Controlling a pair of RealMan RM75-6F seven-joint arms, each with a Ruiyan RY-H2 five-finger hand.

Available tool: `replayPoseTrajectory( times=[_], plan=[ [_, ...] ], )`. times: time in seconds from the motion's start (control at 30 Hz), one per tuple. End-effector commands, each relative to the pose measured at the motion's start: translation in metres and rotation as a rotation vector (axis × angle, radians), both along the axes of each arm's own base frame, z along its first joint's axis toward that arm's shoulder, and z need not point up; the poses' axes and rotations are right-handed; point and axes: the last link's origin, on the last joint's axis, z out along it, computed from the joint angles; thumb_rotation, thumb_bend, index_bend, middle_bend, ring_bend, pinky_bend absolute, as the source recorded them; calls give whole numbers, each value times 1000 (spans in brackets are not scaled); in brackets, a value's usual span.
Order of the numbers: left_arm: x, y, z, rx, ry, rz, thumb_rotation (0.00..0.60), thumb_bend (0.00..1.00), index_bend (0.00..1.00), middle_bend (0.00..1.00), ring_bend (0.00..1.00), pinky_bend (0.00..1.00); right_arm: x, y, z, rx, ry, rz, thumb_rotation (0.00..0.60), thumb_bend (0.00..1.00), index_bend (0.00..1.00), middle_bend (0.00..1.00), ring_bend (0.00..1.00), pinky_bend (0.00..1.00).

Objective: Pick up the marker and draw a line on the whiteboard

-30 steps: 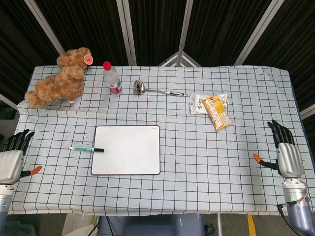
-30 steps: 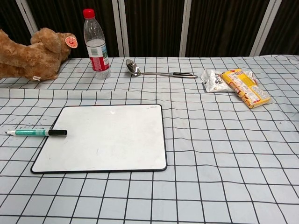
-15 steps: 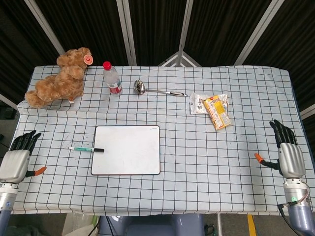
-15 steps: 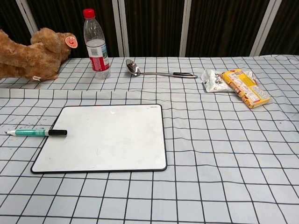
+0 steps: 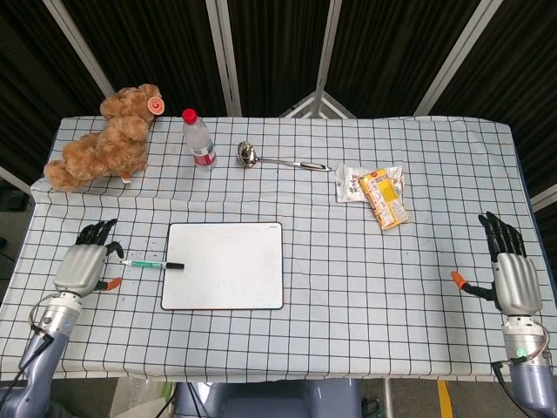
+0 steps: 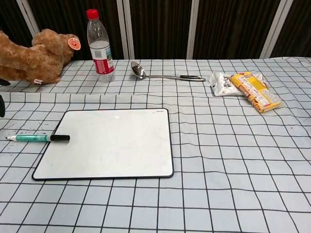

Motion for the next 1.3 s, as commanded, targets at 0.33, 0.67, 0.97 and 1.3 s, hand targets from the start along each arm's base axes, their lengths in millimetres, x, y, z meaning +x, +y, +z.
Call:
replayPoseTrajectory(
  times=[0.33, 0.67, 0.97, 1.3],
  plan=[
    [11, 26, -46, -43, 54, 5, 600, 379, 462, 0, 0, 0, 0, 0, 0, 0, -6, -1, 600, 210, 0, 0, 0, 0],
    [17, 29, -61, -68, 54, 20, 600, 417, 462, 0, 0, 0, 0, 0, 0, 1, -8, -1, 600, 209, 0, 0, 0, 0],
    [20, 32, -70, -85, 41, 37, 600, 440, 462, 0, 0, 0, 0, 0, 0, 2, -9, -1, 600, 209, 0, 0, 0, 0],
    [25, 31, -76, -97, 38, 33, 600, 470, 524, 0, 0, 0, 0, 0, 0, 2, -11, 0, 600, 209, 0, 0, 0, 0]
  ],
)
